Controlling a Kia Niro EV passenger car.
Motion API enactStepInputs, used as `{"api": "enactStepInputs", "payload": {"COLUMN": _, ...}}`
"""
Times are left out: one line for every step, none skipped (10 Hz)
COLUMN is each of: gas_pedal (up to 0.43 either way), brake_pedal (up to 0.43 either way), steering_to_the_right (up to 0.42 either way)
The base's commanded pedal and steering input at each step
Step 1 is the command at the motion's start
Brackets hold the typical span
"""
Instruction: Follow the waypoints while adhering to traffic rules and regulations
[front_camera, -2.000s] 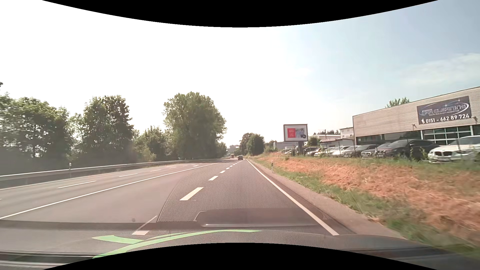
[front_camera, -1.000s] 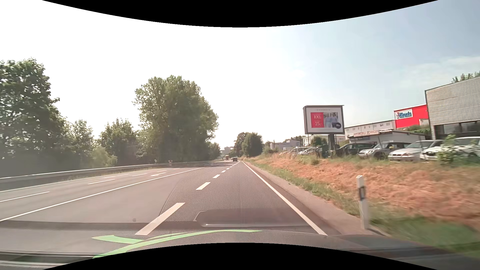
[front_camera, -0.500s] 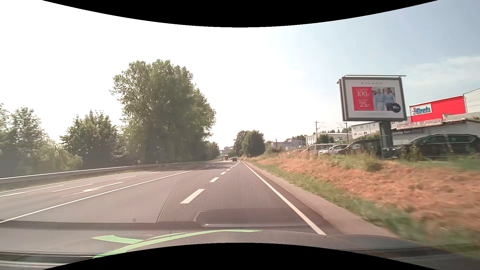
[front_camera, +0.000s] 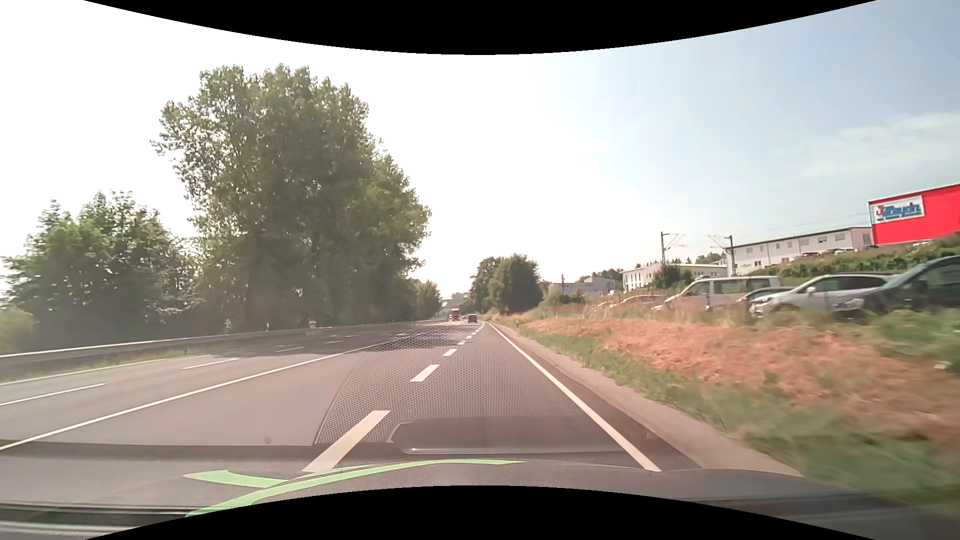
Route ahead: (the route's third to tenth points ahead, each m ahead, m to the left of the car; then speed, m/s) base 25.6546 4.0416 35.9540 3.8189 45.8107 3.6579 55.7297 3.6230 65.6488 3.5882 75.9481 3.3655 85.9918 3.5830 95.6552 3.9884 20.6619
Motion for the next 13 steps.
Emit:
{"api": "enactStepInputs", "payload": {"gas_pedal": 0.799, "brake_pedal": 0.0, "steering_to_the_right": -0.007}}
{"api": "enactStepInputs", "payload": {"gas_pedal": 0.799, "brake_pedal": 0.0, "steering_to_the_right": -0.006}}
{"api": "enactStepInputs", "payload": {"gas_pedal": 0.799, "brake_pedal": 0.0, "steering_to_the_right": -0.006}}
{"api": "enactStepInputs", "payload": {"gas_pedal": 0.791, "brake_pedal": 0.0, "steering_to_the_right": -0.006}}
{"api": "enactStepInputs", "payload": {"gas_pedal": 0.791, "brake_pedal": 0.0, "steering_to_the_right": -0.005}}
{"api": "enactStepInputs", "payload": {"gas_pedal": 0.791, "brake_pedal": 0.0, "steering_to_the_right": -0.005}}
{"api": "enactStepInputs", "payload": {"gas_pedal": 0.78, "brake_pedal": 0.0, "steering_to_the_right": 0.0}}
{"api": "enactStepInputs", "payload": {"gas_pedal": 0.78, "brake_pedal": 0.0, "steering_to_the_right": 0.002}}
{"api": "enactStepInputs", "payload": {"gas_pedal": 0.78, "brake_pedal": 0.0, "steering_to_the_right": 0.003}}
{"api": "enactStepInputs", "payload": {"gas_pedal": 0.772, "brake_pedal": 0.0, "steering_to_the_right": 0.0}}
{"api": "enactStepInputs", "payload": {"gas_pedal": 0.772, "brake_pedal": 0.0, "steering_to_the_right": -0.001}}
{"api": "enactStepInputs", "payload": {"gas_pedal": 0.772, "brake_pedal": 0.0, "steering_to_the_right": 0.0}}
{"api": "enactStepInputs", "payload": {"gas_pedal": 0.752, "brake_pedal": 0.0, "steering_to_the_right": 0.0}}
